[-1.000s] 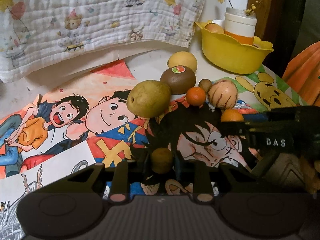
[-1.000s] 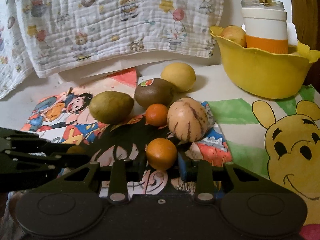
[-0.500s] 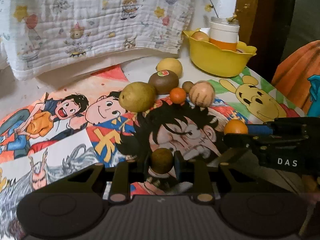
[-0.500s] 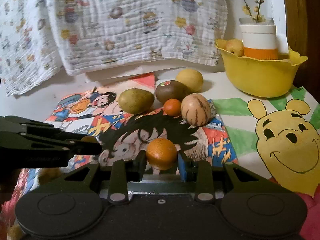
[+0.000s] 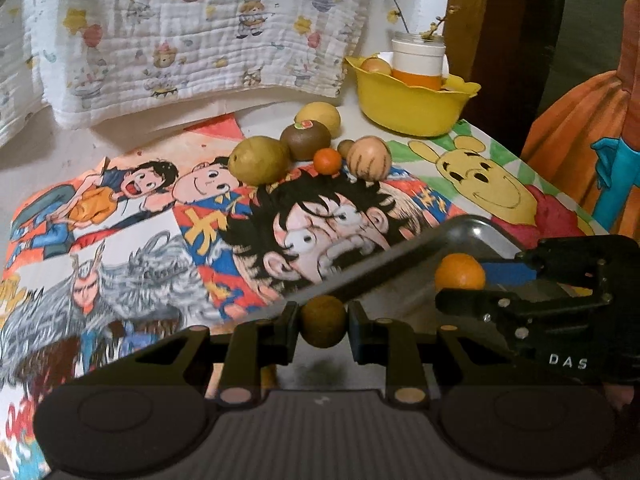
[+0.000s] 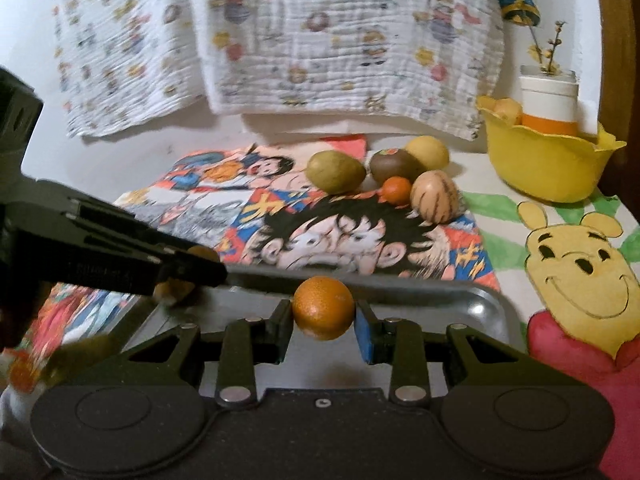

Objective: Organize fruits
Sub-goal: 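Carry the brown fruit with the left tool while the right tool carries the tangerine over the tray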

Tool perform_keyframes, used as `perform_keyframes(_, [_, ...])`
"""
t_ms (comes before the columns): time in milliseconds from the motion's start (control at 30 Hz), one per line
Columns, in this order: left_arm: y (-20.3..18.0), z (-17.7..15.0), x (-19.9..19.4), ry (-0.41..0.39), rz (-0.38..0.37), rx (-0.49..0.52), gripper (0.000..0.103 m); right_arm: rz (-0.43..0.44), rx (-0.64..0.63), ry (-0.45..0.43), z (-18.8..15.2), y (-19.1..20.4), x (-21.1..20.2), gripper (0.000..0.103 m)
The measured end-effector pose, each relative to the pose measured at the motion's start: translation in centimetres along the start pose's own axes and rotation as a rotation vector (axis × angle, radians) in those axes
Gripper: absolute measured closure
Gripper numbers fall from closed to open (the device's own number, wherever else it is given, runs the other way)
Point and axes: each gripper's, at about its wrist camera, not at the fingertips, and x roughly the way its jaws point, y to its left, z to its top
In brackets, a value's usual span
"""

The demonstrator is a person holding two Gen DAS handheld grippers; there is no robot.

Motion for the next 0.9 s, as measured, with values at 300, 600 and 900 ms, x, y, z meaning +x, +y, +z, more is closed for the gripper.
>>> perform_keyframes(300, [-2.1,-3.2,-2.8,-0.014,-0.006,0.042,0.075,0.05,-0.074,0.015,-3.0,1.9,-3.0,0.068])
perform_keyframes(600, [-4.8,-6.2,-4.2,-0.032,-0.028,0.121,0.075,0.07,-0.133,0.026,-5.1,2.6,-5.4,0.068])
perform_keyframes(900, [-6.1,-8.1,-4.6,-0.05,-0.049,0.183,0.075,0.071,-0.164,0.042,-6.3,3.1,-6.0,0.068])
